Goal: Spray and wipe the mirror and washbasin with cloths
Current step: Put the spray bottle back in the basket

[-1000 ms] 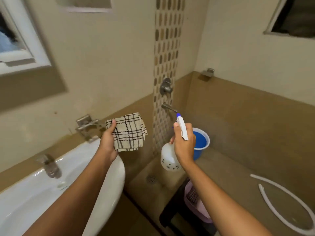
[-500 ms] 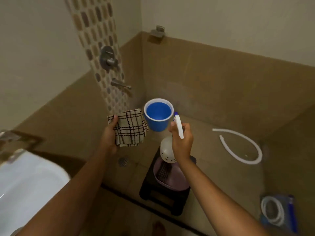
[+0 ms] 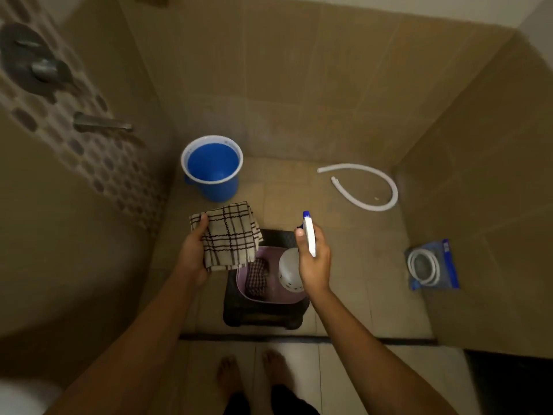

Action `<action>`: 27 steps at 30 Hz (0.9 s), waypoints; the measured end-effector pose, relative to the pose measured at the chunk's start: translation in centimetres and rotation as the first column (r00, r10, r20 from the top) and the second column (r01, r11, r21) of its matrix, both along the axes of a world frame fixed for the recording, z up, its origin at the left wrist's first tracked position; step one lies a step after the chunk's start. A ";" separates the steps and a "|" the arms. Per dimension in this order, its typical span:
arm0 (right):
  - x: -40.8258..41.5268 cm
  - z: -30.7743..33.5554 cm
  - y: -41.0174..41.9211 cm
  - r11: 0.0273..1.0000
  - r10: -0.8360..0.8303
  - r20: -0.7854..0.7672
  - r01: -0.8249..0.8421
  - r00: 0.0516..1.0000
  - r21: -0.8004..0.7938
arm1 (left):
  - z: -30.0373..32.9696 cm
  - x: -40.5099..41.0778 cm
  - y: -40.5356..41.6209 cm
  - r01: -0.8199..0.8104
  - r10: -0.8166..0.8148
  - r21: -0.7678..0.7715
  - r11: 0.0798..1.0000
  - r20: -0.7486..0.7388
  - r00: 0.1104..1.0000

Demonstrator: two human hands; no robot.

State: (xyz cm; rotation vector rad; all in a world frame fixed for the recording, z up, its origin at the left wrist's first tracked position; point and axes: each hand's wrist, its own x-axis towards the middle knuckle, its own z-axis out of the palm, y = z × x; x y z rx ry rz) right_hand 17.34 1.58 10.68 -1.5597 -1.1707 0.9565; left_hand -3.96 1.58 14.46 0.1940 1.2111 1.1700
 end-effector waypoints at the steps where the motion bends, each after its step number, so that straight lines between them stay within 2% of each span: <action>1: 0.1 -0.7 -0.3 1.000 -0.021 0.004 0.021 1.000 -0.016 | -0.9 0.0 0.1 0.008 -0.008 -0.017 1.000 0.003 1.000; 11: 0.9 -9.4 -0.4 0.974 -0.144 0.068 0.153 0.987 -0.165 | -9.9 0.9 1.3 0.039 -0.031 -0.141 0.989 0.065 0.997; 18: 1.1 -14.4 0.8 0.963 -0.124 0.089 0.141 0.988 -0.231 | -14.9 1.7 1.3 0.054 -0.038 -0.147 0.988 0.109 0.993; 27: 0.7 -19.4 0.1 0.967 -0.034 0.185 0.079 0.982 -0.242 | -17.4 2.0 1.6 0.034 -0.014 -0.139 0.990 0.142 0.990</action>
